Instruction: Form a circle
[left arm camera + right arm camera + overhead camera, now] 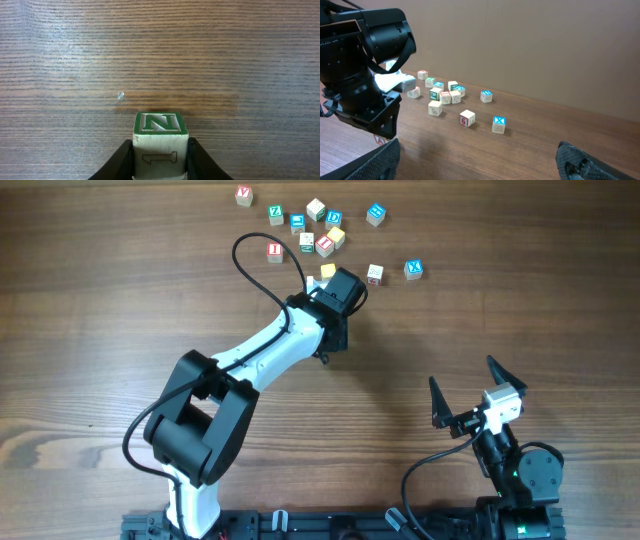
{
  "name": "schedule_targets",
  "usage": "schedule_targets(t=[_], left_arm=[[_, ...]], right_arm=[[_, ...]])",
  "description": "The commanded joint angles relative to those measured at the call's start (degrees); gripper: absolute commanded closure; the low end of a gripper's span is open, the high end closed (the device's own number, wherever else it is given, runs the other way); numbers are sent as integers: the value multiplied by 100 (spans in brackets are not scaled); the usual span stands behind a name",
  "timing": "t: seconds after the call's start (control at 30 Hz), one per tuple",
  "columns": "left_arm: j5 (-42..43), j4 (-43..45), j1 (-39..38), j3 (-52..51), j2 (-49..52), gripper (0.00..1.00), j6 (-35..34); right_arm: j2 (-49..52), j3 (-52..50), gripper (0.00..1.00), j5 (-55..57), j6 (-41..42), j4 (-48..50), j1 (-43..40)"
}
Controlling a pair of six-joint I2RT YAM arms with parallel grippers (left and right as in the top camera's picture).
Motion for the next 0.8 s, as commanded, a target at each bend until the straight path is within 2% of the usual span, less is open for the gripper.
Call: schedule_targets(t=[0.0,0.77], left_arm=[[-160,92,22,-52,59,74,-212],[-160,157,61,-55,59,73,-358]], right_arm=[[-46,-7,0,-35,-17,9,-33],[-46,-7,0,-35,-17,9,-33]])
